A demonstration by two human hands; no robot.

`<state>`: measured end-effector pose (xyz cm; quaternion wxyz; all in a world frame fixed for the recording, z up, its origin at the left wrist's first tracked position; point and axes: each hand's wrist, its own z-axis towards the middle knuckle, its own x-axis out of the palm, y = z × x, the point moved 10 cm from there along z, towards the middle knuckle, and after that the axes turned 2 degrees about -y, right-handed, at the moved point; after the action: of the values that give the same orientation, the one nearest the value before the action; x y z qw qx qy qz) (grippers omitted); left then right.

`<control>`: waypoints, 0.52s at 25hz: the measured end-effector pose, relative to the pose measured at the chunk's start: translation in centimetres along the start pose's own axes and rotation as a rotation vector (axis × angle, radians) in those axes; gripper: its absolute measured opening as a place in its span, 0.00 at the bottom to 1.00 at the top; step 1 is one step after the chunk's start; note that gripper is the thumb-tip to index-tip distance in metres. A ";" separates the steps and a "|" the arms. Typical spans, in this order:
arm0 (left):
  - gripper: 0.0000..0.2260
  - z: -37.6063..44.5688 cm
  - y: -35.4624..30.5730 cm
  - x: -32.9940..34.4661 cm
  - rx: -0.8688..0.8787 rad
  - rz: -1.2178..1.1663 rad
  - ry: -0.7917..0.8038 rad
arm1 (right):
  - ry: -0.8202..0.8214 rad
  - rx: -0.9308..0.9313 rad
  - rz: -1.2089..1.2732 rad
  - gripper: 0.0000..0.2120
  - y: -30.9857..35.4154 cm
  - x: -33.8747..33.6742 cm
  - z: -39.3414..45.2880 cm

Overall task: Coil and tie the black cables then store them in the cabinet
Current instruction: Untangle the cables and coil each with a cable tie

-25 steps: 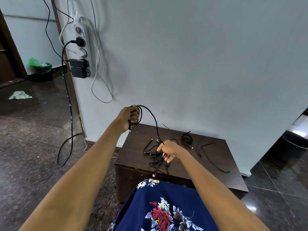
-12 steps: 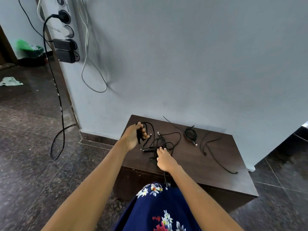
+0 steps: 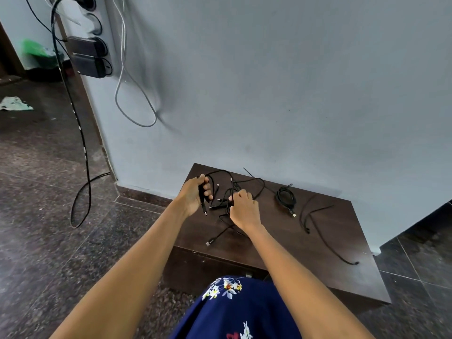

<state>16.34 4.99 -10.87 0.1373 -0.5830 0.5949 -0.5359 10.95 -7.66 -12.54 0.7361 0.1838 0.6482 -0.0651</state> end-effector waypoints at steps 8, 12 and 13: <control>0.15 -3.6 -1.4 2.7 -0.013 -0.015 0.296 | -0.324 0.018 0.780 0.33 0.9 -10.4 -1.6; 0.15 -7.9 -2.6 5.6 -0.021 0.005 0.511 | -0.254 -0.119 0.546 0.18 3.7 -14.3 -2.9; 0.16 -9.1 -3.1 6.6 -0.016 0.028 0.567 | -0.196 -0.092 0.523 0.16 4.1 -14.2 -3.0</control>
<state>9.04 4.60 -1.84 -0.0319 -0.4028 0.6218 -0.6710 7.38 -4.87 1.83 0.7945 0.3039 0.5070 0.1391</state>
